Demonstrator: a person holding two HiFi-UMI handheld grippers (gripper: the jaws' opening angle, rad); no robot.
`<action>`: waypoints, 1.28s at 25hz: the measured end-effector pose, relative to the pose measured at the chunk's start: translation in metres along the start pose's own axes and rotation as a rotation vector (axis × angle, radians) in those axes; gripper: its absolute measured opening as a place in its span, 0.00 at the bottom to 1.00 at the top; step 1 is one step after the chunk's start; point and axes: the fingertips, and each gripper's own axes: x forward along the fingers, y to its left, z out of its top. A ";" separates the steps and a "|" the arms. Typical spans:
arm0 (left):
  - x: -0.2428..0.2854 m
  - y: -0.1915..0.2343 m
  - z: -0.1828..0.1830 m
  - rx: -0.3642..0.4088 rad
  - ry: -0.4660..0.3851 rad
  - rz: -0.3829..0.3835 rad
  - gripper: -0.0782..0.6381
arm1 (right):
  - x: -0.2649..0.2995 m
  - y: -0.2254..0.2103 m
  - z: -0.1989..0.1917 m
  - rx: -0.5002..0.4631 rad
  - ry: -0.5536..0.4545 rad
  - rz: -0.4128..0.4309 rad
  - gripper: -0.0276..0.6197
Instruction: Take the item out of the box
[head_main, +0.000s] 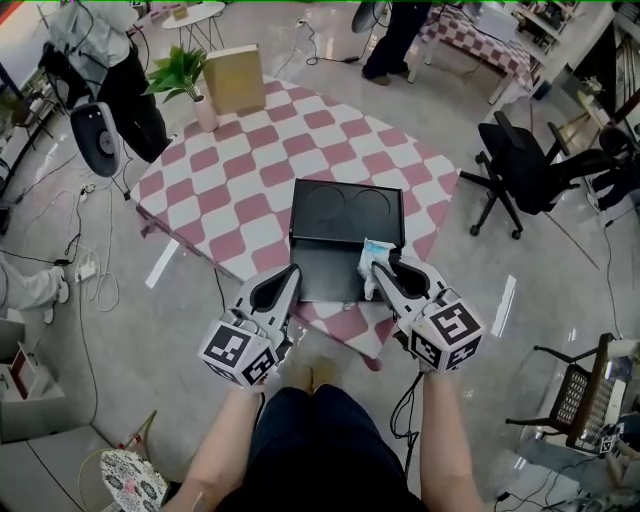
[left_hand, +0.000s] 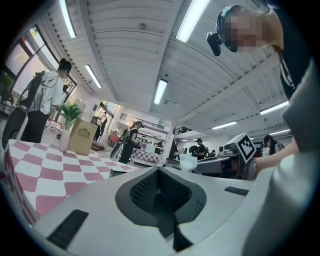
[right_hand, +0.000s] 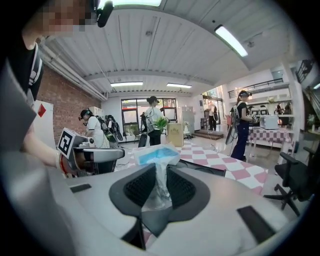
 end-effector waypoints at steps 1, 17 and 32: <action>0.000 0.000 0.002 0.004 0.000 0.000 0.11 | -0.002 -0.001 0.002 0.006 -0.010 -0.004 0.15; 0.003 -0.004 0.032 0.040 -0.027 0.001 0.11 | -0.032 -0.011 0.026 0.007 -0.103 -0.083 0.15; -0.003 -0.004 0.051 0.049 -0.046 0.024 0.11 | -0.051 -0.012 0.043 0.017 -0.180 -0.128 0.15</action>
